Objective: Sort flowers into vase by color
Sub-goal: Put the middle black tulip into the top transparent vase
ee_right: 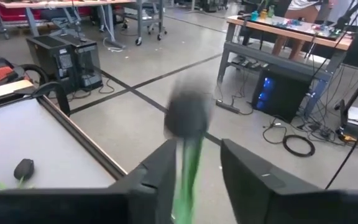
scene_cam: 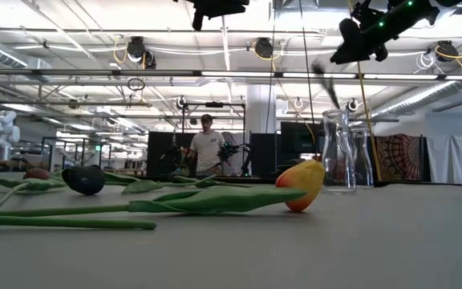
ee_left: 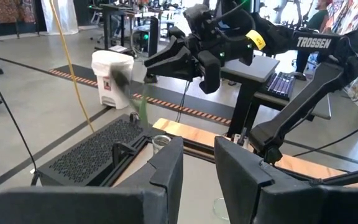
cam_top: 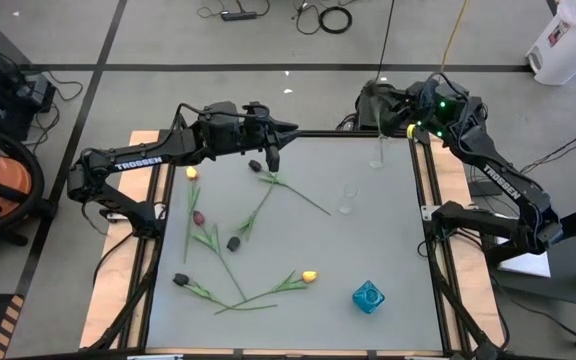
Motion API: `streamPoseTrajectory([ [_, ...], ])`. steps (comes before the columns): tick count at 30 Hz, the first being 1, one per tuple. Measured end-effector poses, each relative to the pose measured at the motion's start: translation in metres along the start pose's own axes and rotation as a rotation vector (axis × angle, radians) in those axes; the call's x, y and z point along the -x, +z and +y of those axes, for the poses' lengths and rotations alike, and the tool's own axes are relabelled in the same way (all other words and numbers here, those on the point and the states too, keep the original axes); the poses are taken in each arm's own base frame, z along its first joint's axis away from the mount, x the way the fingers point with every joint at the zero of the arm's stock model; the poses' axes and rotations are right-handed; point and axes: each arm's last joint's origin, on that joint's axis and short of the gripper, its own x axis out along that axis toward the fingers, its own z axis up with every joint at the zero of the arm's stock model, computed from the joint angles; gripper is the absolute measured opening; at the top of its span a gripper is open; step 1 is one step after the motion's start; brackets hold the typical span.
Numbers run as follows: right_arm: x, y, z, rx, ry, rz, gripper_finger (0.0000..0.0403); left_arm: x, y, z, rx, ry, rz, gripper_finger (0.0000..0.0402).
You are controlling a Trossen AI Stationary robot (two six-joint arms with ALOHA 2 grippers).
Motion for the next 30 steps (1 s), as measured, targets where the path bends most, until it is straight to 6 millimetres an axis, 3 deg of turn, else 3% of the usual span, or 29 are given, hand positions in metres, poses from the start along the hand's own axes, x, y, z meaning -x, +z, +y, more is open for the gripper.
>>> streamPoseTrajectory([
  [8,0.014,-0.005,0.002,0.004,0.006,0.066,0.0195,0.0,0.0,0.0,0.015,-0.001,0.0,0.0097],
  [18,0.056,0.003,0.004,0.03,-0.006,-0.024,0.0235,0.0,-0.004,0.003,0.301,0.022,0.038,0.0097],
  [25,0.084,0.008,0.007,0.024,-0.008,-0.113,0.0233,0.003,-0.024,0.003,0.444,0.089,0.24,0.0097],
  [30,0.096,0.01,0.011,0.019,0.103,-0.159,0.0233,0.011,-0.044,-0.002,0.557,0.167,0.443,0.0097],
])
